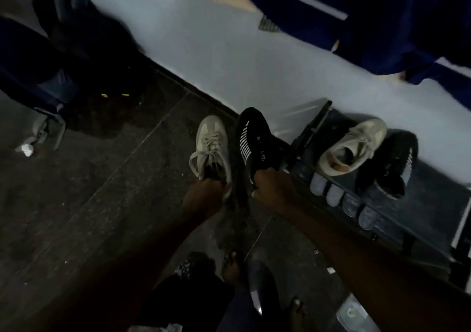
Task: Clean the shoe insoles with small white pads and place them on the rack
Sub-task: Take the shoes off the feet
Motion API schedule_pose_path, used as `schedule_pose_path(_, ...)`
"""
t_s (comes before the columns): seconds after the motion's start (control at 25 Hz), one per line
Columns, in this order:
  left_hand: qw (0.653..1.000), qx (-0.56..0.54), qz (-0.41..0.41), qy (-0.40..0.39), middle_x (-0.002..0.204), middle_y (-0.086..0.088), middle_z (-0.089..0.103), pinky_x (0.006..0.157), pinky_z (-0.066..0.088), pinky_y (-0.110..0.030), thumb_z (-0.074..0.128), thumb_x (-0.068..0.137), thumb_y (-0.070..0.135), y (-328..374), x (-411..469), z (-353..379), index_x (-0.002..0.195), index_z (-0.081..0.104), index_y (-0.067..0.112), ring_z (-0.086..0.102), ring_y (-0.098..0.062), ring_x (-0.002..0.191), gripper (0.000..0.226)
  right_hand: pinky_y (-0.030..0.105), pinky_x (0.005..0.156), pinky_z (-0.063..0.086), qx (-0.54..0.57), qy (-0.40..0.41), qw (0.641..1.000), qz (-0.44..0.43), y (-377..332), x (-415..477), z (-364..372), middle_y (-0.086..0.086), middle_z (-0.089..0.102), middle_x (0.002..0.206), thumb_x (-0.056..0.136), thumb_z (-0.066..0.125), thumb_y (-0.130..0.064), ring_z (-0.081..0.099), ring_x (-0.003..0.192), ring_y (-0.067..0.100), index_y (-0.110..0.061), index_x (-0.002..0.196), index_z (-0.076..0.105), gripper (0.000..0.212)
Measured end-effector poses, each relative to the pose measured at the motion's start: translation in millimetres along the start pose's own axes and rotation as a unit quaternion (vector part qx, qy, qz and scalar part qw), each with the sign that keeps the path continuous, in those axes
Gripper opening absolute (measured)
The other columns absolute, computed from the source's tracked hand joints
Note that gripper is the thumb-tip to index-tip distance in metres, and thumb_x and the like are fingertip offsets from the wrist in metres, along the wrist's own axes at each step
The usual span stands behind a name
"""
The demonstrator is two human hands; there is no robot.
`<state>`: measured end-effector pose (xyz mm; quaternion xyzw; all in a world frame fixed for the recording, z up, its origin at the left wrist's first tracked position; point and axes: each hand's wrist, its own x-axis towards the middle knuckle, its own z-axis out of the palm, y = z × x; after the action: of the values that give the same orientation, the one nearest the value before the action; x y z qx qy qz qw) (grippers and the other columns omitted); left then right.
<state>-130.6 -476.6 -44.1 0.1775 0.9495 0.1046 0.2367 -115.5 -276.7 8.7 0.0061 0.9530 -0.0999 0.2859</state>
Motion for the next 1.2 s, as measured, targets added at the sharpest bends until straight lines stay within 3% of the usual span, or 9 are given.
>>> schedule_pose_path(0.12,1.0,-0.02,-0.002,-0.012,0.103,-0.009,0.071,0.068,0.047,-0.034,0.04,0.105,0.043,-27.0,24.2,34.3,0.111,0.068,0.017,0.071,-0.032,0.092,0.039,0.037,0.078,0.048,0.003,-0.032,0.999,0.004,-7.4,51.9,41.0,0.016,0.066,0.116,0.096,0.059,-0.023,0.066,0.105,0.038,-0.009,0.116,0.064,0.025)
schedule_pose_path(0.24,0.999,-0.023,0.002,-0.047,0.105,-0.01,0.07,0.072,0.056,-0.041,0.04,0.103,0.041,-55.6,49.2,81.4,0.111,0.066,0.018,0.07,-0.035,0.095,0.035,0.042,0.092,0.05,-0.002,-0.063,0.998,0.004,-8.3,99.5,90.7,0.015,0.062,0.126,0.098,0.057,-0.026,0.063,0.114,0.037,-0.01,0.121,0.06,0.028)
schedule_pose_path(0.36,0.997,-0.029,-0.027,-0.067,0.104,-0.011,0.071,0.075,0.057,-0.044,0.043,0.103,0.04,-76.9,70.0,129.7,0.106,0.065,0.017,0.07,-0.037,0.096,0.033,0.045,0.096,0.051,-0.016,-0.08,0.997,-0.001,-4.8,143.5,137.0,0.014,0.061,0.129,0.092,0.066,-0.032,0.061,0.119,0.04,-0.013,0.122,0.058,0.035)
schedule_pose_path(0.72,0.993,-0.051,-0.055,-0.086,0.105,-0.014,0.071,0.076,0.056,-0.042,0.043,0.102,0.039,-134.2,161.0,276.6,0.103,0.066,0.014,0.069,-0.038,0.099,0.034,0.046,0.095,0.053,-0.05,-0.112,0.992,-0.038,31.4,276.6,263.5,0.015,0.063,0.127,0.092,0.065,-0.028,0.063,0.117,0.041,-0.011,0.122,0.061,0.035)
schedule_pose_path(0.96,0.992,-0.037,-0.074,-0.091,0.113,-0.014,0.069,0.076,0.052,-0.039,0.052,0.101,0.031,-147.4,219.8,336.3,0.113,0.067,0.011,0.068,-0.036,0.103,0.028,0.045,0.094,0.054,-0.064,-0.112,0.991,-0.042,48.0,342.5,323.0,0.014,0.065,0.127,0.091,0.066,-0.028,0.065,0.116,0.04,-0.012,0.121,0.064,0.034)
schedule_pose_path(1.2,0.987,-0.078,-0.103,-0.096,0.116,-0.015,0.069,0.076,0.046,-0.035,0.046,0.106,0.036,-147.2,259.1,396.3,0.114,0.069,0.008,0.067,-0.035,0.104,0.037,0.046,0.092,0.055,-0.062,-0.114,0.991,-0.045,65.6,383.5,373.5,0.016,0.066,0.124,0.094,0.063,-0.031,0.065,0.115,0.042,-0.01,0.119,0.065,0.032)
